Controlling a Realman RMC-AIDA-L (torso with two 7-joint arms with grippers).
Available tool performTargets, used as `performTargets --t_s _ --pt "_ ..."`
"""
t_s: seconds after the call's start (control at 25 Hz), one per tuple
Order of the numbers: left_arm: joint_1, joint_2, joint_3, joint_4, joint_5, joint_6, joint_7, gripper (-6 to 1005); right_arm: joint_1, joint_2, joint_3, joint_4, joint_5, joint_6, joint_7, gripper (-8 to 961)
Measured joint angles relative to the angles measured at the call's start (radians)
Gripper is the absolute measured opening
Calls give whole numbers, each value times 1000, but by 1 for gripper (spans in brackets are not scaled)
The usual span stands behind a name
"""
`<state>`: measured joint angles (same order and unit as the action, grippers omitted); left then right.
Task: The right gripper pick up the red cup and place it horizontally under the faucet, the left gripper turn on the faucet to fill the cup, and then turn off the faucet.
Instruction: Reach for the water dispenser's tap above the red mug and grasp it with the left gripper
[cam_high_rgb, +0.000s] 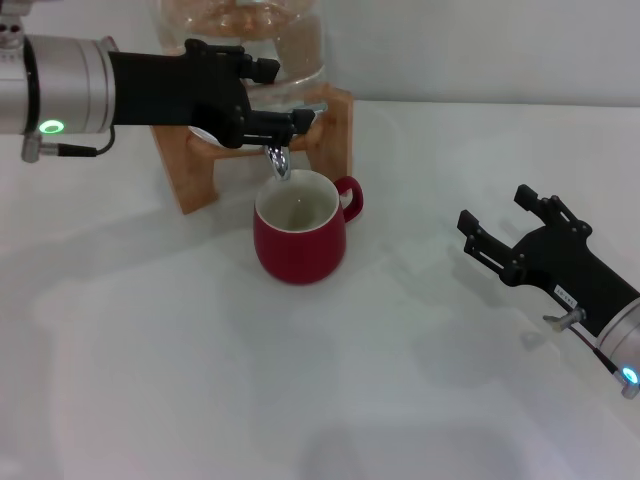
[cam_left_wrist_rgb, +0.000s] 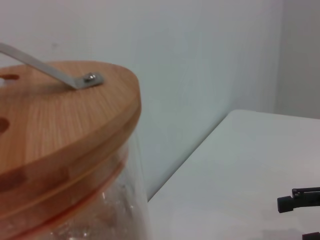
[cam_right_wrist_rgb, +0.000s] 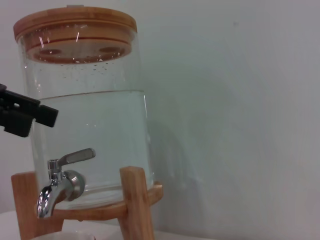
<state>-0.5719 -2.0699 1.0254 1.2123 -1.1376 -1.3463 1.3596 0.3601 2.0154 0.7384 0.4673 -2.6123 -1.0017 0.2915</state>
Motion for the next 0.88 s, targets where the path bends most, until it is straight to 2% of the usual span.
performTargets --t_s 0.88 --pt "-89 -4 10 -80 63 16 42 757 5 2 -8 9 0 0 0 869"
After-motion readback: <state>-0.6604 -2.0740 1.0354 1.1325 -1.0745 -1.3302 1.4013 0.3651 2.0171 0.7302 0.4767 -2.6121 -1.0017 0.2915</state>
